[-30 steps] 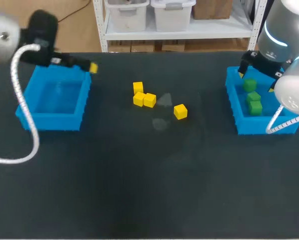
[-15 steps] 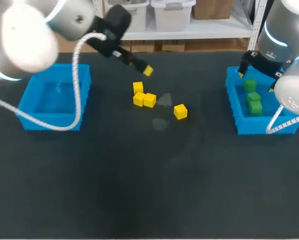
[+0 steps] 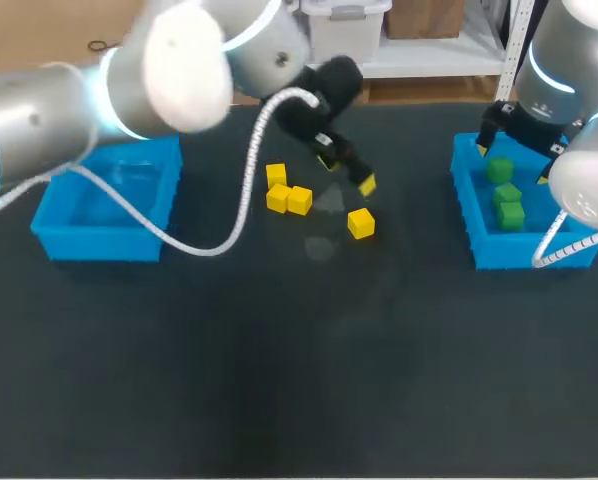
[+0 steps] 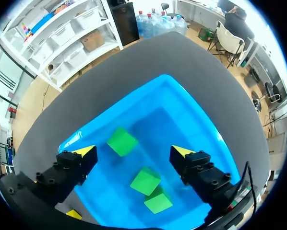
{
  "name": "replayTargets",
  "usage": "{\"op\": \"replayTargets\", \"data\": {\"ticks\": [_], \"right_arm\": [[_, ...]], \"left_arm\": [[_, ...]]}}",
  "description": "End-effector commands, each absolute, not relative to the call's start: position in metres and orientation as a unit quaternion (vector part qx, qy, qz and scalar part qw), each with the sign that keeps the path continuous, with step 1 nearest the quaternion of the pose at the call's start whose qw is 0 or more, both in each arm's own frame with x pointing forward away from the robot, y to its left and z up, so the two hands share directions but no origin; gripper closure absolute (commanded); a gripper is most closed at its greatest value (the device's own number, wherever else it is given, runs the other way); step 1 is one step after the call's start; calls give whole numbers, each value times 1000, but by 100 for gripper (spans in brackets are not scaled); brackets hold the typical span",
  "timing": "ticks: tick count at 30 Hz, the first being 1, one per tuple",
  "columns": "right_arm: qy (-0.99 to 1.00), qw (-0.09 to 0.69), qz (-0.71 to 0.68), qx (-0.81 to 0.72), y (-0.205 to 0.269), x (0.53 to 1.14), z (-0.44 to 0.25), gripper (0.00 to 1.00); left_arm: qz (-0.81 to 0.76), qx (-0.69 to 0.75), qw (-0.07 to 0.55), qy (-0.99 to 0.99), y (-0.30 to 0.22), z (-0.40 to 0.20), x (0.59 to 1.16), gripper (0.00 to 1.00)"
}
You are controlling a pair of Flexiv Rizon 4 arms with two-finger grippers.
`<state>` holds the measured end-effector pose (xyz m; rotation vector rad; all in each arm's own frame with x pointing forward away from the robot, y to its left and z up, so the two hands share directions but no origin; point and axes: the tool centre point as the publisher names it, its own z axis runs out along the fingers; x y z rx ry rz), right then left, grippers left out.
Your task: Put the green cubes in the right bin and the yellow cubes in the left bin.
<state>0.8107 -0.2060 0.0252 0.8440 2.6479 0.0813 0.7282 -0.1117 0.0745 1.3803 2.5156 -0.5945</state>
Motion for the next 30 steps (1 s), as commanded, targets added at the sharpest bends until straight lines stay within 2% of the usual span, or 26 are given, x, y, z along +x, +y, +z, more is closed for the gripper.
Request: {"op": "replayTargets", "data": {"ticks": [1,12,20,30], "right_arm": [[937,180,29,298,-206,810,25,0],[937,180,29,298,-206,810,25,0],[937,180,29,298,-206,810,25,0],[937,180,29,298,-206,810,25,0]], "left_arm": [[-156,486,40,859,-125,60,721,0],[-109,488,28,865,-123,32,703,0],[-80,468,32,879,-120,4,721,0],[-58,459,58,885,-123,3,739,0]]}}
